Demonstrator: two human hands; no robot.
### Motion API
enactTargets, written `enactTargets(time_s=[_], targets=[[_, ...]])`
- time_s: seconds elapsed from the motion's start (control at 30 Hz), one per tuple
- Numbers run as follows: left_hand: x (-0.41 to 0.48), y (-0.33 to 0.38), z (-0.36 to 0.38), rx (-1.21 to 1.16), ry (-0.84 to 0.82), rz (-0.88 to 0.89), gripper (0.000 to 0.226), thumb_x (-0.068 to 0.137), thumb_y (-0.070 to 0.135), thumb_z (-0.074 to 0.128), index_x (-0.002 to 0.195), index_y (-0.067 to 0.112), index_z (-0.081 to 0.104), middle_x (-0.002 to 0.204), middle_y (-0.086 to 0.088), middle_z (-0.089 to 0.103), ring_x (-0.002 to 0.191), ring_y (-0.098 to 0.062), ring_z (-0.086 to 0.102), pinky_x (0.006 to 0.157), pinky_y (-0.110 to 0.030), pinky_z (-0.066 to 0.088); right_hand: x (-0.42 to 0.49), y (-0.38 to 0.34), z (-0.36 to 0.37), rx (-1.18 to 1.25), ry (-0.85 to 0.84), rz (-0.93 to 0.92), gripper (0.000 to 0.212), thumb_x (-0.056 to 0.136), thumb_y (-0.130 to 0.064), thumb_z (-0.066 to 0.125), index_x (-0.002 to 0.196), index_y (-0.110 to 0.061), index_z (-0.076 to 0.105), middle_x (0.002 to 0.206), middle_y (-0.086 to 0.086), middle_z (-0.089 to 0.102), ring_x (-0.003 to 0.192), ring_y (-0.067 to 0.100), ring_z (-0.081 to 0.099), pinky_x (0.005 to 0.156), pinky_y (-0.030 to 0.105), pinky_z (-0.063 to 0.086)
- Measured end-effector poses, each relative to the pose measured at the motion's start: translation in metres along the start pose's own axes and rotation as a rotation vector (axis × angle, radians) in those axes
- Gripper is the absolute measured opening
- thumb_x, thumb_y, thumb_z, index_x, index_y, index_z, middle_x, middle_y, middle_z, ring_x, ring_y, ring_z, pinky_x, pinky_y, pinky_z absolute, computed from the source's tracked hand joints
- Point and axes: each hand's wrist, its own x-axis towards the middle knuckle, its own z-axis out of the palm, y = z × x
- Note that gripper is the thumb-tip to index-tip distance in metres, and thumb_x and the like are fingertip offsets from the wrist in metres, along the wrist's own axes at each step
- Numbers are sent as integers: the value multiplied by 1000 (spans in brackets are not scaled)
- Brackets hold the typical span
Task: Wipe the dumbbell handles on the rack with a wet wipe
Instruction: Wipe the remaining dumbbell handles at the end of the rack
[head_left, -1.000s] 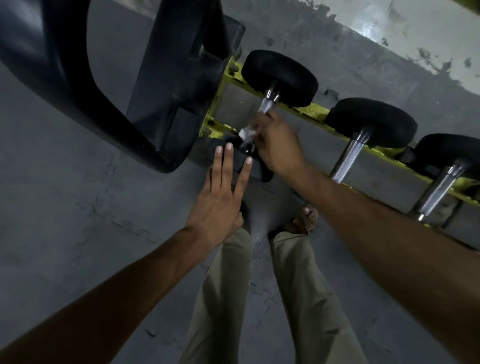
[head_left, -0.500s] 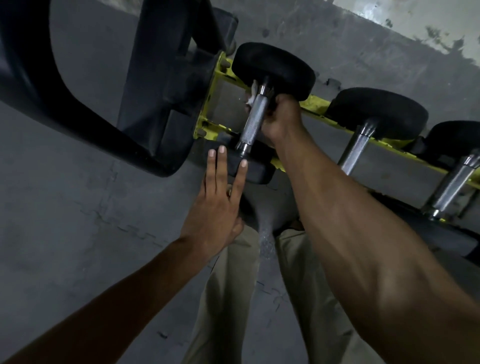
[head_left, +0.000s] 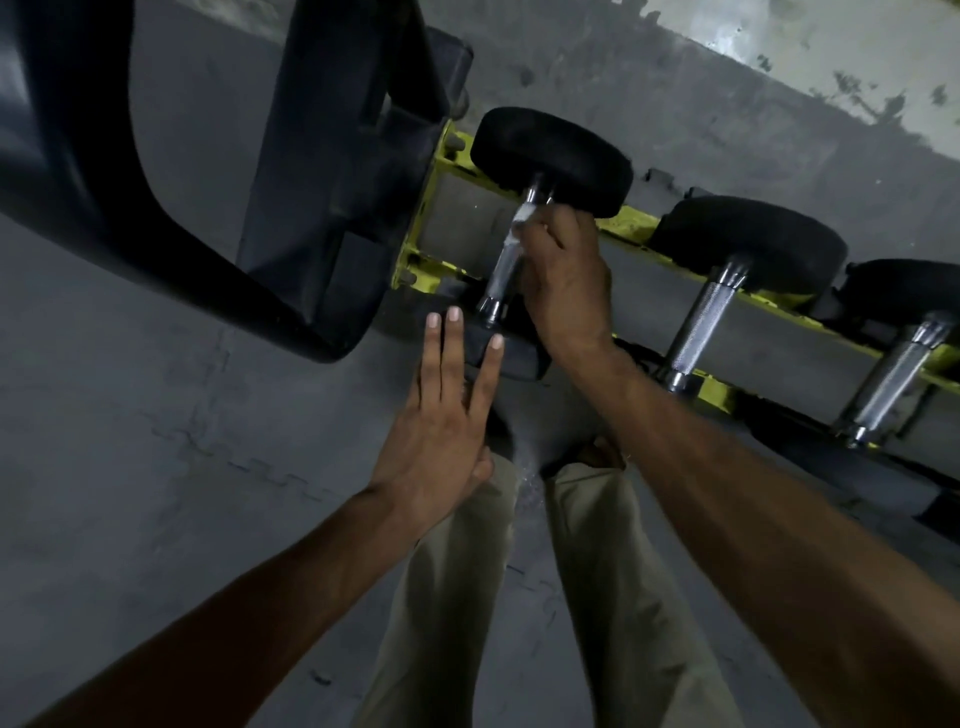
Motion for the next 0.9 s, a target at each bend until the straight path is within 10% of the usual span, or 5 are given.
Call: enactTargets(time_s=[0.13,0.3,0.5,0.67,0.9], targets=[[0,0,-2,8,-10,6,118,94,55,58,160,3,-25,158,-40,-33,152,-57,-22,130,-57,9,5,18,-5,-321,-159,-189,48,87,-2,57,135,-6,61,145,6,56,133,31,42,107,42,43],[-2,-1,-6,15,-6,6,119,91,52,59,160,3,-25,158,-41,-32,152,-57,-20,127,-57,21,34,-12,-4,-542,-572,-596,26,90,-19,46,92,-14,72,90,7,70,99,31,61,100,45,41],[-1,-2,-4,1,-1,-10,123,89,49,68,163,4,-19,160,-40,-30,154,-55,-18,125,-56,26,76,-59,-1,-590,-1234,-348,20,96,-17,52,105,-9,69,116,14,70,104,32,67,92,40,48],[-1,4,-1,5,8,-37,119,90,48,61,161,5,-24,160,-39,-31,153,-55,-20,125,-57,25,54,-35,-11,-490,-919,-492,23,90,-19,58,108,-19,72,110,8,69,115,31,55,102,43,37],[0,3,-1,2,10,-40,125,88,53,65,161,4,-25,161,-40,-28,154,-56,-18,127,-57,21,6,-22,-21,-167,-533,-261,13,81,-5,61,90,-12,68,95,9,62,89,34,63,65,38,52]])
